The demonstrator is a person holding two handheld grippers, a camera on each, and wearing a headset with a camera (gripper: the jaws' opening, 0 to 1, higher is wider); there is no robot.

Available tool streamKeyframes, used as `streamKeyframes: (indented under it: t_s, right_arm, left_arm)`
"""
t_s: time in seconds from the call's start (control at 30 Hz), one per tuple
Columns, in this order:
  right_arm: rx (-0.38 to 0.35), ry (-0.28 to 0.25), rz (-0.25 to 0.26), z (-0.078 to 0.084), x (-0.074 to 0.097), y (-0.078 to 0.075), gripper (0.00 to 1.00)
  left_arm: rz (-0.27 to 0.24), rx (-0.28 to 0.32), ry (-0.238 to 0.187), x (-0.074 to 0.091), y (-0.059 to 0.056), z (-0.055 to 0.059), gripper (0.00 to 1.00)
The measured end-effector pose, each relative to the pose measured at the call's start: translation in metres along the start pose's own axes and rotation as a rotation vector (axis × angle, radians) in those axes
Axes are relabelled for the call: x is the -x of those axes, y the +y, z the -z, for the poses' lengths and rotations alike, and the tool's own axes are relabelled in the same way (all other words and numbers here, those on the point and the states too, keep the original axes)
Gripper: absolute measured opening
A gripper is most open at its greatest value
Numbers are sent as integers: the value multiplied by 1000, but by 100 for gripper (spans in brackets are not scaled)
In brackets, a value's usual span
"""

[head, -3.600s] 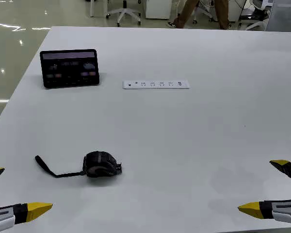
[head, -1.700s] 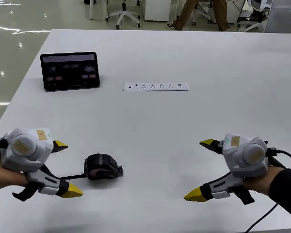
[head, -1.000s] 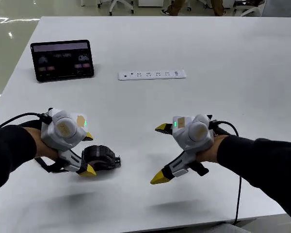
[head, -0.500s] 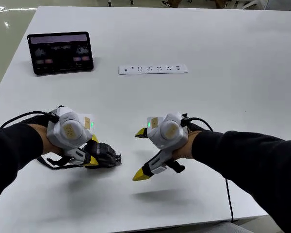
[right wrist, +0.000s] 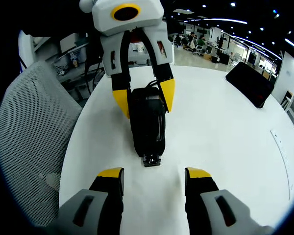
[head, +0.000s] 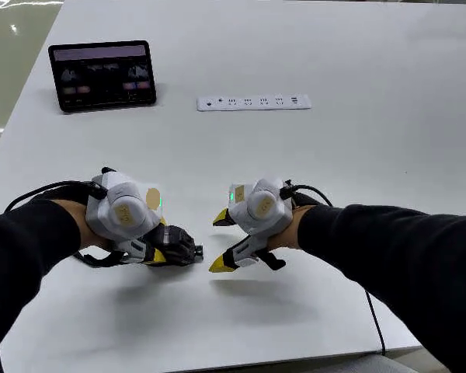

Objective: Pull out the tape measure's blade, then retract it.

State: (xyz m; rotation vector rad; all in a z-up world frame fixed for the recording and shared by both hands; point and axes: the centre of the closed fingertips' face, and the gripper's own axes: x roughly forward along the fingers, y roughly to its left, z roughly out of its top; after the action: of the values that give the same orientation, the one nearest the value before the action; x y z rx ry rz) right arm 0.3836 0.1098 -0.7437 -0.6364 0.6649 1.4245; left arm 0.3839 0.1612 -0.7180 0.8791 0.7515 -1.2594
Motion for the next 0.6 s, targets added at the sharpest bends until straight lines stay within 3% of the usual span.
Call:
streamKeyframes:
  t_s: [0.33, 0.6]
  right_arm:
    - [35, 7, -27, -7, -14, -3, 21]
    - [56, 28, -60, -5, -27, 5, 12]
  left_arm:
    - [8, 35, -11, 0, 2, 2, 29]
    - [9, 53, -9, -1, 3, 2, 29]
